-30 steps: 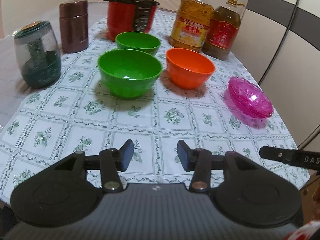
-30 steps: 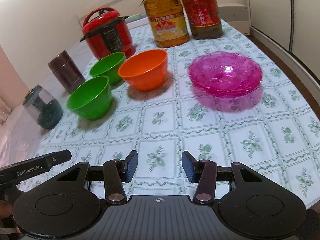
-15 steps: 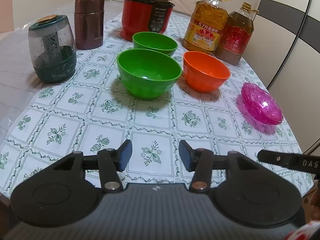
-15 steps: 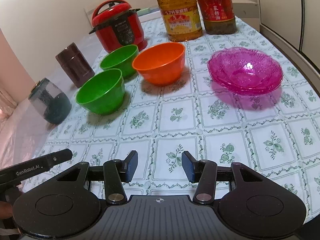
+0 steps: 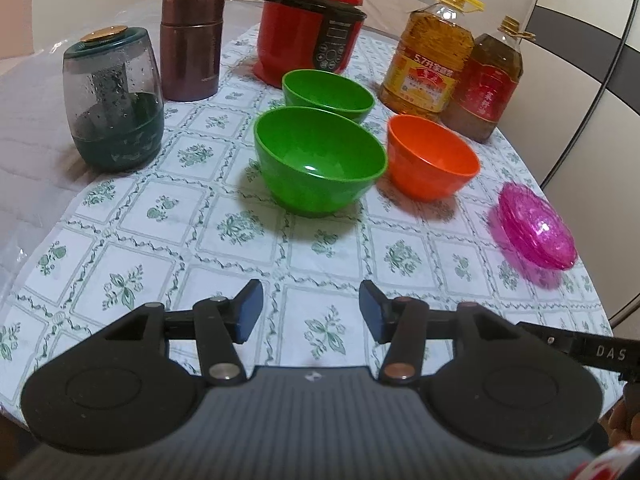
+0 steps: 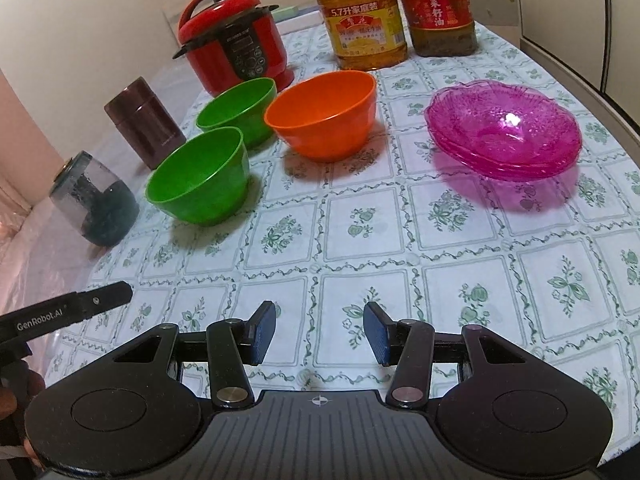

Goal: Organize plates and bowls
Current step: 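Withdraw both tools from the pink plates and move toward the large green bowl, then grasp the large green bowl rim with left tool while right tool grasps it too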

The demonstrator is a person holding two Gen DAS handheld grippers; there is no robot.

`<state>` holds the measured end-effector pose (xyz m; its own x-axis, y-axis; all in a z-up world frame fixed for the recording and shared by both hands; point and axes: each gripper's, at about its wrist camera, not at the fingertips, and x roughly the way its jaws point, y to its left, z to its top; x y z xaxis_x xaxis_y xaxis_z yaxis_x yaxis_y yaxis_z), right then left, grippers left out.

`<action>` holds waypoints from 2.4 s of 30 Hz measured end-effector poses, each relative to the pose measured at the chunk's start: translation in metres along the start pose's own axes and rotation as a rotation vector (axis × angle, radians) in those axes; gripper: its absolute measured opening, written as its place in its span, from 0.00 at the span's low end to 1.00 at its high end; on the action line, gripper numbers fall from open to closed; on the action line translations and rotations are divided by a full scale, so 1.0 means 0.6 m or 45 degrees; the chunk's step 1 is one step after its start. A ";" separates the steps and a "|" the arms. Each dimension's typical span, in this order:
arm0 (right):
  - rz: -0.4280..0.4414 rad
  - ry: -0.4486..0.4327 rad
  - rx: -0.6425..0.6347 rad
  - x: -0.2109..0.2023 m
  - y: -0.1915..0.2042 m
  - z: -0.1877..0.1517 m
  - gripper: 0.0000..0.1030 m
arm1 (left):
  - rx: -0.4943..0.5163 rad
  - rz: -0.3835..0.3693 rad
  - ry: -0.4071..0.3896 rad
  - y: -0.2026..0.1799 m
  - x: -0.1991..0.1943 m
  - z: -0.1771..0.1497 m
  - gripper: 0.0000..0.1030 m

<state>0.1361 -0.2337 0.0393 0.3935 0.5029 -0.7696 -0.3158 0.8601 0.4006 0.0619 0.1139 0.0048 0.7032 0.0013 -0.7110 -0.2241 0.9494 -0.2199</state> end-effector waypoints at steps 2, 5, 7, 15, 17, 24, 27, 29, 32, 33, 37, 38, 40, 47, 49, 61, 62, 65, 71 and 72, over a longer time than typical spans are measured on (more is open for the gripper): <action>0.003 0.000 -0.009 0.007 0.005 0.006 0.48 | -0.004 0.005 -0.003 0.004 0.004 0.006 0.49; 0.009 -0.003 -0.025 0.018 0.014 0.016 0.48 | -0.006 0.012 -0.006 0.011 0.012 0.015 0.50; 0.012 -0.005 -0.038 0.026 0.021 0.025 0.48 | -0.013 0.011 -0.007 0.017 0.017 0.022 0.50; 0.025 -0.021 -0.068 0.058 0.046 0.068 0.48 | -0.025 0.023 -0.014 0.039 0.043 0.048 0.55; 0.031 -0.023 -0.075 0.067 0.053 0.080 0.48 | -0.027 0.027 -0.020 0.045 0.047 0.054 0.55; 0.044 -0.031 -0.083 0.100 0.071 0.117 0.48 | -0.033 0.035 -0.033 0.064 0.064 0.077 0.55; 0.055 -0.035 -0.077 0.114 0.076 0.129 0.48 | -0.035 0.037 -0.045 0.069 0.067 0.087 0.55; 0.062 -0.036 -0.072 0.123 0.079 0.136 0.48 | -0.048 0.028 -0.052 0.073 0.069 0.093 0.55; 0.070 -0.039 -0.063 0.136 0.084 0.149 0.48 | -0.060 0.016 -0.064 0.078 0.073 0.107 0.56; 0.073 -0.038 -0.059 0.140 0.085 0.153 0.48 | -0.066 0.012 -0.067 0.079 0.074 0.110 0.56; 0.100 -0.032 -0.044 0.159 0.092 0.169 0.48 | -0.097 0.006 -0.100 0.084 0.082 0.134 0.56; 0.104 -0.028 -0.039 0.165 0.093 0.173 0.48 | -0.102 0.003 -0.107 0.085 0.085 0.141 0.56; 0.108 -0.024 -0.030 0.176 0.094 0.178 0.48 | -0.108 -0.004 -0.113 0.087 0.093 0.153 0.56; 0.102 0.019 0.004 0.227 0.103 0.193 0.48 | -0.152 -0.051 -0.070 0.095 0.147 0.183 0.55; 0.105 0.024 0.001 0.237 0.108 0.196 0.48 | -0.155 -0.049 -0.065 0.097 0.162 0.187 0.53; 0.075 0.069 0.003 0.292 0.116 0.203 0.47 | -0.167 -0.045 -0.016 0.110 0.216 0.190 0.37; 0.072 0.071 0.000 0.295 0.117 0.203 0.47 | -0.165 -0.044 -0.015 0.110 0.219 0.190 0.34; 0.068 0.072 -0.004 0.302 0.118 0.203 0.47 | -0.156 -0.032 -0.012 0.110 0.225 0.190 0.27; 0.078 0.079 -0.009 0.309 0.121 0.201 0.36 | -0.130 -0.024 -0.013 0.109 0.232 0.192 0.17; 0.079 0.078 -0.011 0.310 0.121 0.201 0.35 | -0.128 -0.025 -0.013 0.108 0.233 0.193 0.17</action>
<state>0.2904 -0.0675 -0.0146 0.3194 0.5485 -0.7728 -0.3456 0.8267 0.4439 0.2235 0.2121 -0.0315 0.7147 -0.0135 -0.6993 -0.2764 0.9130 -0.3001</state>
